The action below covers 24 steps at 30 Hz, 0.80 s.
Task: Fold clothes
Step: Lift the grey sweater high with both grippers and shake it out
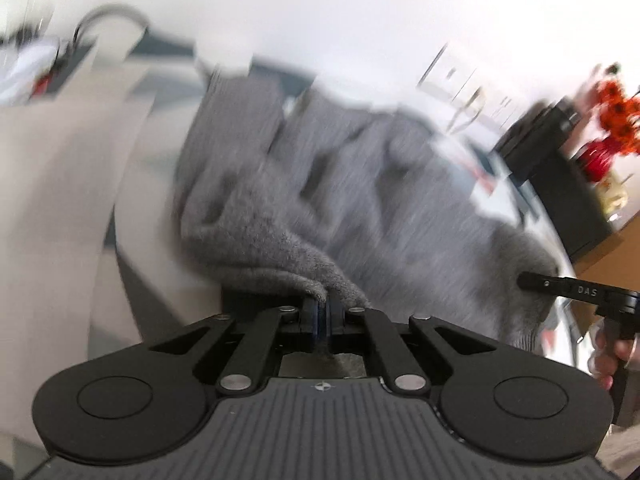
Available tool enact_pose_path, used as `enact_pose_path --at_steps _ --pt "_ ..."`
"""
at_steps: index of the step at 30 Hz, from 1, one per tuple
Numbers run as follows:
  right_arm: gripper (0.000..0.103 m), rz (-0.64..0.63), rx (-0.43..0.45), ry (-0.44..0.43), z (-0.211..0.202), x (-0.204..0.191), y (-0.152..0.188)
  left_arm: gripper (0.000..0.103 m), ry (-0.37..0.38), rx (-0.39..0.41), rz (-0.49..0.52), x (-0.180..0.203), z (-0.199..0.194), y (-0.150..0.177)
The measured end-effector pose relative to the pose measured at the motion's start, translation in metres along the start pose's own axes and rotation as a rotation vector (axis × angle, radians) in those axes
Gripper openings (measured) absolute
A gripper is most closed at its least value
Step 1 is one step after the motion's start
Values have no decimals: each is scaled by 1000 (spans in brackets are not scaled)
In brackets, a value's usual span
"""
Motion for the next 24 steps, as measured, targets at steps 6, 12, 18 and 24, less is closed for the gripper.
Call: enact_pose_path --at_steps 6,12,18,24 --pt "8 13 182 -61 -43 -17 -68 3 50 240 -12 15 -41 -70" --pt "8 -69 342 -86 -89 -44 -126 3 70 448 22 30 -91 -124" --pt "8 -144 513 -123 -148 -70 -169 3 97 611 49 49 -152 -153" --pt "8 -205 651 -175 -209 -91 -187 3 144 754 110 83 -219 -165"
Point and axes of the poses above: each gripper's, at about its wrist camera, not at the fingertips, and z roughly the way its jaws point, x to its right, y to its underside, the point moved 10 cm from there along z, roughly the way its jaws point, and after that the axes turned 2 degrees about -z, right-handed, at the moved point
